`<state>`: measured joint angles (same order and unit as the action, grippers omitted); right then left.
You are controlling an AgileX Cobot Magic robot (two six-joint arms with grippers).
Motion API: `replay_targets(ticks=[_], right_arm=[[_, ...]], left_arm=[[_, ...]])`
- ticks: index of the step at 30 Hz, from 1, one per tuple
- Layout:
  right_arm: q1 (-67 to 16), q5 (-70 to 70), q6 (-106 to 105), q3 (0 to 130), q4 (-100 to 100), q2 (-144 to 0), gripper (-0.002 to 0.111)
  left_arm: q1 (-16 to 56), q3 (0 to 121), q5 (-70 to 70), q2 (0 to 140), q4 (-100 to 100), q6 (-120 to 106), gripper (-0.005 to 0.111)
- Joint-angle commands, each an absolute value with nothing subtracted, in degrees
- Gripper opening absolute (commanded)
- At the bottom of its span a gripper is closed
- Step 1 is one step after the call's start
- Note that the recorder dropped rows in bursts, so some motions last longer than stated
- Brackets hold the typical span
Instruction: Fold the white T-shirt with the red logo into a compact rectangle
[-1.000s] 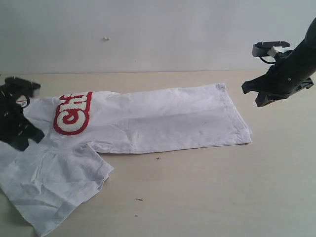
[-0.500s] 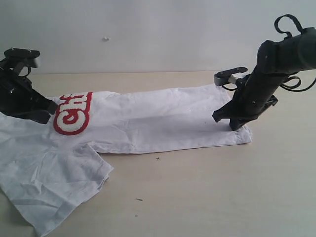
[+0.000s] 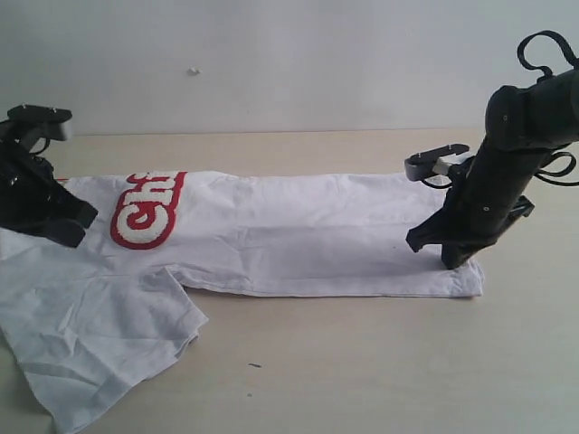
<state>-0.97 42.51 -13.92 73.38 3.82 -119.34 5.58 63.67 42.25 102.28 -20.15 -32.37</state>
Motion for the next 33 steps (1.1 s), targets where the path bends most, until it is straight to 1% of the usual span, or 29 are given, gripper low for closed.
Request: replay_targets(ticks=[1, 7, 12, 14, 16, 19, 20, 21, 23, 29, 33], right_arm=[[-1.0, 42.2, -10.8, 72.4, -2.2, -116.6, 0.0], [-0.9, 40.7, -8.3, 72.4, -4.5, -115.7, 0.0], [-0.9, 40.6, -8.4, 72.4, -3.8, -115.7, 0.0], [-0.9, 40.6, -8.4, 72.4, -3.4, -115.7, 0.0], [-0.9, 40.6, -8.8, 72.4, -1.9, -115.7, 0.0], [-0.9, 40.7, -10.4, 72.4, -0.3, -115.7, 0.0], [-1.0, 40.7, -10.4, 72.4, 0.0, -115.7, 0.0], [-1.0, 41.1, -10.4, 72.4, 0.0, -115.7, 0.0], [-1.0, 41.4, -10.4, 72.4, 0.0, -115.7, 0.0], [-1.0, 41.6, -10.4, 72.4, 0.0, -115.7, 0.0], [-1.0, 41.6, -10.4, 72.4, 0.0, -115.7, 0.0]], left_arm=[[6.0, 59.3, 46.2, 101.9, -18.6, -32.3, 0.0], [10.8, 55.2, 46.9, 98.1, -18.0, -34.4, 0.0], [18.8, 52.9, 46.2, 94.9, -18.7, -36.6, 0.001], [22.3, 52.4, 45.8, 94.8, -18.7, -35.8, 0.007], [25.1, 51.8, 45.1, 94.8, -18.7, -35.7, 0.019], [29.1, 50.6, 41.7, 94.8, -18.5, -34.6, 0.044], [30.5, 50.2, 39.8, 94.8, -18.0, -34.0, 0.054], [31.3, 49.8, 38.6, 94.8, -17.5, -33.8, 0.06], [32.7, 49.1, 36.5, 94.8, -16.9, -33.8, 0.067], [33.3, 49.0, 32.9, 99.6, -16.1, -33.4, 0.068], [33.3, 49.9, 32.5, 103.7, -7.7, -27.9, 0.068]])
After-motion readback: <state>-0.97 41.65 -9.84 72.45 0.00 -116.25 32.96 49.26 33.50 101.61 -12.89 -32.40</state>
